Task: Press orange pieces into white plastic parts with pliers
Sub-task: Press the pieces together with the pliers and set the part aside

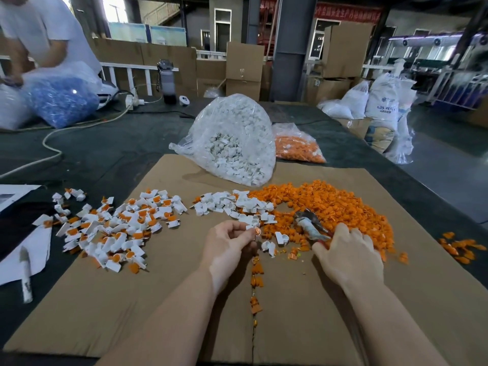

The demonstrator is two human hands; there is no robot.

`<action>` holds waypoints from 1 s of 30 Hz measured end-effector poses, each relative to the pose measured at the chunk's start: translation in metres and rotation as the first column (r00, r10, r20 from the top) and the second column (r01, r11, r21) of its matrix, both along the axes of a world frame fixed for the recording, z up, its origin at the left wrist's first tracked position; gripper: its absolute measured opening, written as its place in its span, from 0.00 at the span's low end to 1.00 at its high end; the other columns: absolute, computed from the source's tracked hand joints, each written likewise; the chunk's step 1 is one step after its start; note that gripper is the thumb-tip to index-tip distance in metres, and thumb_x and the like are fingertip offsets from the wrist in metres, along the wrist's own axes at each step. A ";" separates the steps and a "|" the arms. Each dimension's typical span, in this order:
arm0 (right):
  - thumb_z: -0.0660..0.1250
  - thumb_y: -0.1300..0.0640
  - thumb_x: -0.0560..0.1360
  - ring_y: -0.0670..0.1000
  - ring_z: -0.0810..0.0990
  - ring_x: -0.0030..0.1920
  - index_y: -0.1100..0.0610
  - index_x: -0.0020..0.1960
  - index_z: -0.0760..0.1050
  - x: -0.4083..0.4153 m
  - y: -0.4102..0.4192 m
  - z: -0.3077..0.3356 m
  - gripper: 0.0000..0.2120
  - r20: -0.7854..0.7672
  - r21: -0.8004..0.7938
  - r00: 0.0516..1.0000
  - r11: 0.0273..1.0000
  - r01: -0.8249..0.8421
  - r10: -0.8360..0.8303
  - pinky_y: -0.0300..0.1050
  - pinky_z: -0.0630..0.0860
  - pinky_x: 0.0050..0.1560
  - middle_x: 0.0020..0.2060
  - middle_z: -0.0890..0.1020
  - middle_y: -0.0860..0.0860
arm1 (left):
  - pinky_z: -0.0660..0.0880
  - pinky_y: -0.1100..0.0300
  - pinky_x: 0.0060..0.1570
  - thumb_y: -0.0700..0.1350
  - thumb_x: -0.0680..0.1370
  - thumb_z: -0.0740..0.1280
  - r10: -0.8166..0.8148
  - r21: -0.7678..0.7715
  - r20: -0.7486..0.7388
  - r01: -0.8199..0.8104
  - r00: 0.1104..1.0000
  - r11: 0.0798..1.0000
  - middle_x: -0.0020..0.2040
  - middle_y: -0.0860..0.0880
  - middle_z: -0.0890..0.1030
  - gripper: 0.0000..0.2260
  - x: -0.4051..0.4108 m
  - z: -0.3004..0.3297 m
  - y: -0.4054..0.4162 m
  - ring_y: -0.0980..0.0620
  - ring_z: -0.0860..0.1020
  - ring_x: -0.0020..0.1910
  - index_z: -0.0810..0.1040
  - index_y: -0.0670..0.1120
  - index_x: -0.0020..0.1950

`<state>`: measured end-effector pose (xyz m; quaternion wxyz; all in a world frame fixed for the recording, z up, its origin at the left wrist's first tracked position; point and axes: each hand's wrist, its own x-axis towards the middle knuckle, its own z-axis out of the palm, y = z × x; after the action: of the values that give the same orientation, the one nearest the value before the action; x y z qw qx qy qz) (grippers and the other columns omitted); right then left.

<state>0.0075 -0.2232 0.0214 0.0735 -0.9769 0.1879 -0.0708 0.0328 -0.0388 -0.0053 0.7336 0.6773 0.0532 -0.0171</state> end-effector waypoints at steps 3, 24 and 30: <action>0.57 0.44 0.77 0.54 0.73 0.52 0.56 0.50 0.69 -0.001 0.008 0.008 0.15 0.061 0.074 0.991 0.989 -0.127 0.122 0.47 0.69 0.45 0.49 0.75 0.53 | 0.75 0.64 0.29 0.38 0.76 0.68 -0.012 -0.106 -0.055 0.006 0.998 0.994 0.32 0.45 0.78 0.06 0.002 0.003 0.000 0.55 0.76 0.27 0.77 0.36 0.51; 0.56 0.51 0.78 0.50 0.65 0.29 0.54 0.34 0.66 -0.006 0.043 0.029 0.15 -0.175 0.633 0.851 0.719 -0.288 0.495 0.45 0.60 0.33 0.28 0.68 0.50 | 0.74 0.68 0.25 0.35 0.77 0.65 0.106 -0.200 -0.161 -0.138 0.981 0.970 0.31 0.44 0.76 0.05 0.015 0.003 -0.005 0.58 0.74 0.24 0.76 0.34 0.50; 0.55 0.47 0.80 0.47 0.66 0.31 0.52 0.36 0.63 -0.007 0.048 0.024 0.16 -0.140 0.500 0.860 0.785 -0.366 0.491 0.42 0.61 0.31 0.32 0.69 0.49 | 0.74 0.68 0.27 0.36 0.77 0.65 0.099 -0.182 -0.181 -0.132 0.978 0.974 0.30 0.45 0.77 0.05 0.016 0.002 -0.004 0.55 0.75 0.28 0.77 0.35 0.49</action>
<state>0.0005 -0.1752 0.0456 0.2894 -0.9489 -0.0217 0.1241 0.0489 -0.0430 -0.0037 0.7881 0.5949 0.1536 -0.0374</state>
